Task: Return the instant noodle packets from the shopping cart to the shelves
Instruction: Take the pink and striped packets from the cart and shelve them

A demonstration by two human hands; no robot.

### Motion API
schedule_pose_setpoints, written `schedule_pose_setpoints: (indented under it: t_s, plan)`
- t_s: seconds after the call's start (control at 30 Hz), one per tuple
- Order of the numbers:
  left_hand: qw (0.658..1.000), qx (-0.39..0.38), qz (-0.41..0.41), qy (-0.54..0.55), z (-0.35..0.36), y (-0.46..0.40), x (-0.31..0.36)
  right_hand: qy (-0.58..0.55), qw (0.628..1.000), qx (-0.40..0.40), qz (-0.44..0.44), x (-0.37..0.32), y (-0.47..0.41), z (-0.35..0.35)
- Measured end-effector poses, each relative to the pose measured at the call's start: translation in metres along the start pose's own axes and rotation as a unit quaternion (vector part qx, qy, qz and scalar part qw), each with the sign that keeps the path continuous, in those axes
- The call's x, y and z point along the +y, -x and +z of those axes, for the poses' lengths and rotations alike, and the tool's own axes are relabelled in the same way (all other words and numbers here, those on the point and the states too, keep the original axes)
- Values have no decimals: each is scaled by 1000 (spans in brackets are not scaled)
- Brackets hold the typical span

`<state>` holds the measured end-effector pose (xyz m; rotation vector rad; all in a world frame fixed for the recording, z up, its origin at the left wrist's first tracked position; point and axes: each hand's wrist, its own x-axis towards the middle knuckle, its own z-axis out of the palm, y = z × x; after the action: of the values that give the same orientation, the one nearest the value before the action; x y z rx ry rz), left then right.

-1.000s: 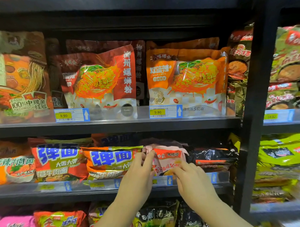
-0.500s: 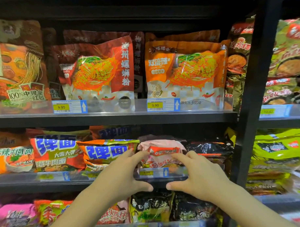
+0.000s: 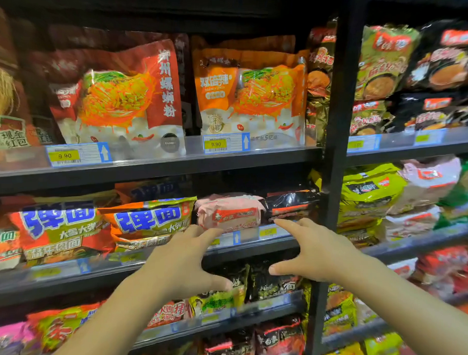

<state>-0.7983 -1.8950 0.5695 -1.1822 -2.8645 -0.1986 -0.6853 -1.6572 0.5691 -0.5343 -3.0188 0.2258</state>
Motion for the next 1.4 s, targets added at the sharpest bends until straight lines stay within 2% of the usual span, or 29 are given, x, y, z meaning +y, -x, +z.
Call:
schedule_pose_setpoints:
  t_s: [0.23, 0.47, 0.77, 1.0, 1.4]
  plan:
    - [994, 4, 114, 5, 7, -15, 48, -10, 993, 26, 118, 27, 62, -4]
    - [969, -48, 244, 18, 36, -37, 143, -3, 968, 25, 251, 99, 148, -9]
    - [942, -59, 331, 1, 61, -76, 309, 7, 922, 17, 387, 224, 240, -35]
    - [922, -65, 381, 10, 73, -102, 463, 44, 893, 15, 448, 343, 304, -64]
    - [893, -74, 442, 41, 108, -158, 679, -2, 851, 46, 523, 541, 354, -76]
